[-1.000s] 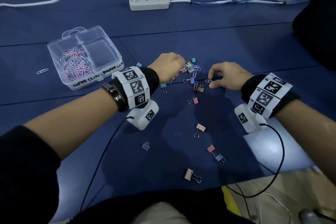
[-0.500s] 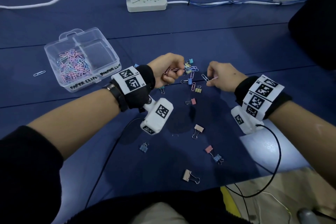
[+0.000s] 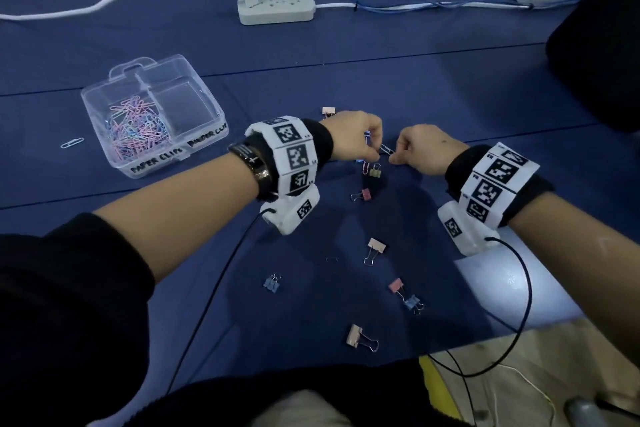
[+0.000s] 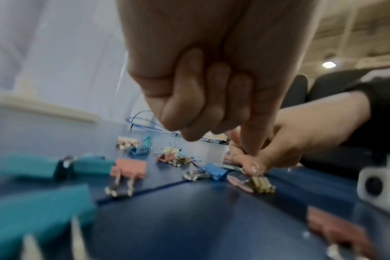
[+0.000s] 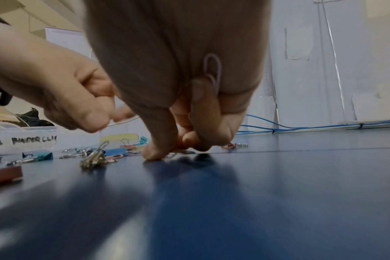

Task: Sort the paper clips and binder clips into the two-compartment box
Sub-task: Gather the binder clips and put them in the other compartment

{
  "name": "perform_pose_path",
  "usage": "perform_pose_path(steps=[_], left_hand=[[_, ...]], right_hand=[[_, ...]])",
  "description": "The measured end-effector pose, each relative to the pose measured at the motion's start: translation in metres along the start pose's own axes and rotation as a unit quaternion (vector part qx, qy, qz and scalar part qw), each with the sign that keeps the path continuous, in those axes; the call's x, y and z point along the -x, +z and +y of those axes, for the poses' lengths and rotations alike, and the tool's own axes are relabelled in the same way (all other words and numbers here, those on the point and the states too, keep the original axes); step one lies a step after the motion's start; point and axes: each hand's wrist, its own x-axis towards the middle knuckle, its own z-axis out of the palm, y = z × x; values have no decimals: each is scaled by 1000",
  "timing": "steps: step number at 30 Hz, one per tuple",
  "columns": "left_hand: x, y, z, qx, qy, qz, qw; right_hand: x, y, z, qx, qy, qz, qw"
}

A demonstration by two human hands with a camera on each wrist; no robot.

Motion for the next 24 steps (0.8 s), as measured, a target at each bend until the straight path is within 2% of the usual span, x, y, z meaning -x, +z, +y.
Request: perform_pose_path(steps=[3, 5, 8, 12, 15, 17, 20, 24], left_hand=[[-5, 3, -3, -124, 15, -27, 992], [-5, 4, -3, -167, 22, -14, 986], [-6, 4, -3, -186, 19, 1, 982], [-4, 2, -9, -175, -9, -22, 984], [0, 0, -14, -116, -25, 0, 993], [3, -5, -15, -30, -56, 38, 997], [4, -14, -15, 123, -92, 82, 985], [6, -19, -15, 226, -112, 70, 965]], right_hand=[[3, -1, -3, 5, -5, 5, 1000], [4, -1, -2, -12, -4, 14, 1000], [4, -2, 0, -38, -11, 47, 998], [4, -6, 6, -96, -27, 101, 990], [4, -8, 11, -135, -30, 112, 984], [5, -9, 10, -136, -34, 107, 984], [4, -11, 6, -112, -15, 82, 990], [-1, -13, 5, -111, 10, 28, 993]])
